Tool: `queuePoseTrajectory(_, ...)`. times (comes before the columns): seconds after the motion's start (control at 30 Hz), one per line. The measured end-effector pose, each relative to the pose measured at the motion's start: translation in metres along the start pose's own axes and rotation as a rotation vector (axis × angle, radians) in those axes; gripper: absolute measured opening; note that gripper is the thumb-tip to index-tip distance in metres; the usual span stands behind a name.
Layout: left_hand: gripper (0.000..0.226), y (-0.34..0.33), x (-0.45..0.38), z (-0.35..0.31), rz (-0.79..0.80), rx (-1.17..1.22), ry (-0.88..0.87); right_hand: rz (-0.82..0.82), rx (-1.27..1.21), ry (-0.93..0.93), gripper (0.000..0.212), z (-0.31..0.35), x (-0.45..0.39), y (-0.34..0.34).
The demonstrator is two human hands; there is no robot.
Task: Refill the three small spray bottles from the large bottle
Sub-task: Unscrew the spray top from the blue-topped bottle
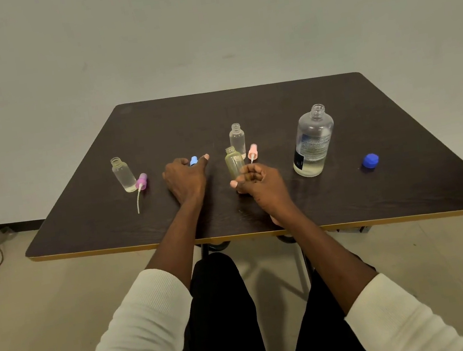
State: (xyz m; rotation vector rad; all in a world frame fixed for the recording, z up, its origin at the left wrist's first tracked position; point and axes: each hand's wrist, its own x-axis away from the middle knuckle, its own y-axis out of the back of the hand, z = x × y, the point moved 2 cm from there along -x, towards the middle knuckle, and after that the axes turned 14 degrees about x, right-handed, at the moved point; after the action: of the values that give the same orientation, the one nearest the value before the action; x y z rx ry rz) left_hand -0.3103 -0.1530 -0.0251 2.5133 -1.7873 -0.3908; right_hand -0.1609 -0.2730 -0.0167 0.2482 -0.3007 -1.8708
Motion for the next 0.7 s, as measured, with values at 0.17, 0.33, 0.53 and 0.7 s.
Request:
queuePoseTrajectory(0.17,0.061,0.002,-0.002,0.004,0.003,0.031,0.004,-0.002,0.008,0.001,0.029,0.0,0.0,0.001)
queuePoseTrajectory(0.33,0.019,0.017,0.033,-0.032,-0.084,0.205,-0.206,-0.064,-0.021,0.047,0.036,0.001,0.003,0.002)
queuePoseTrajectory(0.53,0.032,0.005,0.092,-0.046,0.186,0.327,-0.432,-0.153,-0.188,0.091,0.043,0.003,0.012,0.015)
queuePoseTrajectory(0.7,0.045,-0.022,0.112,-0.044,0.486,0.313,-0.298,-0.26,-0.032,0.166,0.021,0.002,0.024,0.035)
